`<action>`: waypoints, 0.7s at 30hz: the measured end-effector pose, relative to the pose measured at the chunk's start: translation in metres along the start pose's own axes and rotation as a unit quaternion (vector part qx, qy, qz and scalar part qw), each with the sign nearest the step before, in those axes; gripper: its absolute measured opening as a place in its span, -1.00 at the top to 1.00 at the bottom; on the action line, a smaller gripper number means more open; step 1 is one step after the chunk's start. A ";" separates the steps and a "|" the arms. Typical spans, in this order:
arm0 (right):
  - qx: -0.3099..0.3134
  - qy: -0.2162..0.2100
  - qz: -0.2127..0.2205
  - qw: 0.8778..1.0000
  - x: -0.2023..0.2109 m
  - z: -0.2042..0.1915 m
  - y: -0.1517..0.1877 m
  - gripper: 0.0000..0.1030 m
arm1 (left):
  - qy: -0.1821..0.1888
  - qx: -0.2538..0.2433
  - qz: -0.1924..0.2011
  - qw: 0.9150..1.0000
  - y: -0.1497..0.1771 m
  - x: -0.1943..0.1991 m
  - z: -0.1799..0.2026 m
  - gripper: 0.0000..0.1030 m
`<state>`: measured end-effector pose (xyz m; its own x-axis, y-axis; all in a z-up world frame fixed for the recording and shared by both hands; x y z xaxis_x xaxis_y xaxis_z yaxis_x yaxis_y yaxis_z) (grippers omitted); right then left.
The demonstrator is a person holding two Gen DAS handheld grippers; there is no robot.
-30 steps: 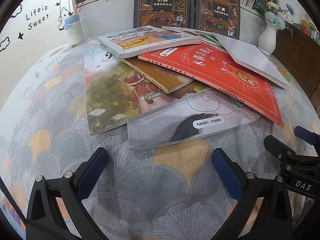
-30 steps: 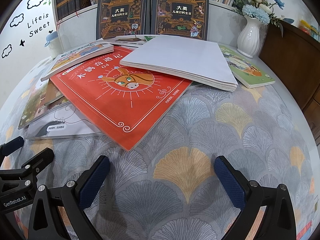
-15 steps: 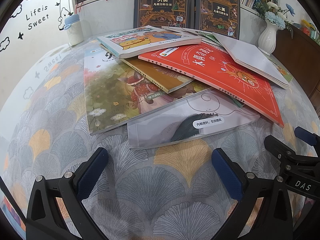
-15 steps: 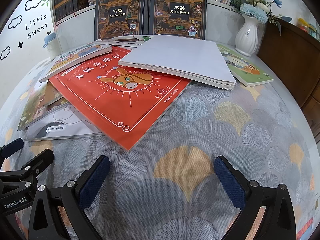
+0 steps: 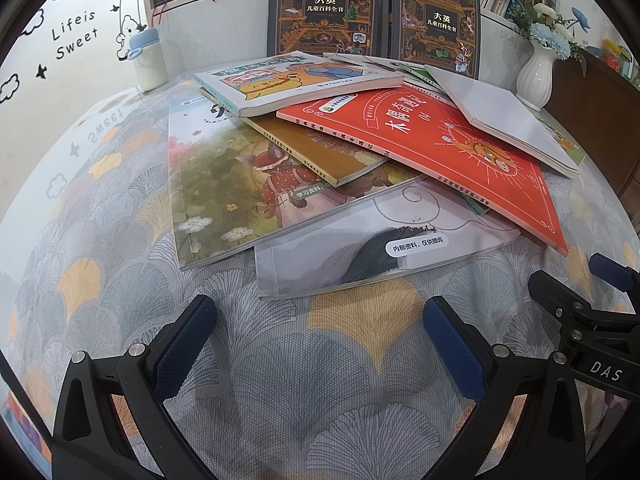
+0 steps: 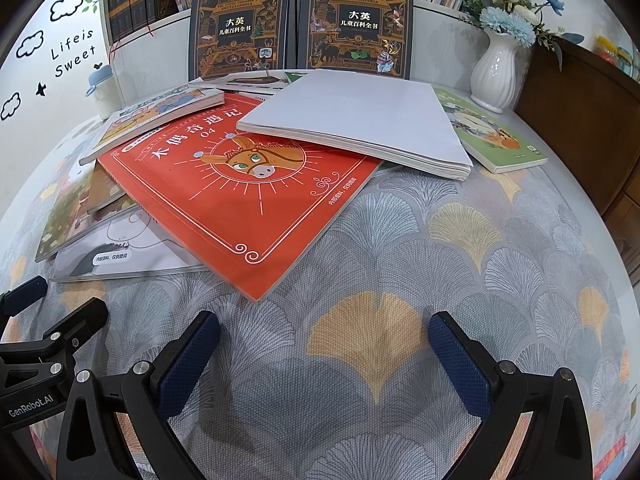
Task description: Organize books
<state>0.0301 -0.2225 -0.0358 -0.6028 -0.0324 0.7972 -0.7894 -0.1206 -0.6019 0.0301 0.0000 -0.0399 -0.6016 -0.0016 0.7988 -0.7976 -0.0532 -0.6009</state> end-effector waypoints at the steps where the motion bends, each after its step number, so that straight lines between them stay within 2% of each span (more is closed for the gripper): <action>1: 0.000 0.000 0.000 1.000 0.000 0.000 0.000 -1.00 | 0.000 0.000 0.000 1.000 0.000 0.000 0.000 -1.00; 21: 0.001 0.002 0.000 1.000 0.000 -0.001 0.000 -1.00 | -0.009 0.007 0.000 1.000 0.002 0.000 0.004 -1.00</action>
<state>0.0300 -0.2219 -0.0354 -0.6030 -0.0290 0.7972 -0.7893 -0.1232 -0.6015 0.0288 -0.0042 -0.0406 -0.6014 -0.0188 0.7987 -0.7963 -0.0680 -0.6011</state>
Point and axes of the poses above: each gripper's, at about its wrist camera, not at the fingertips, and x roughly against the way its jaws point, z to its right, y to its underside, the point moved 5 cm from there along -x, roughly the way its jaws point, and after that the axes turned 2 degrees about x, right-handed, at the moved point
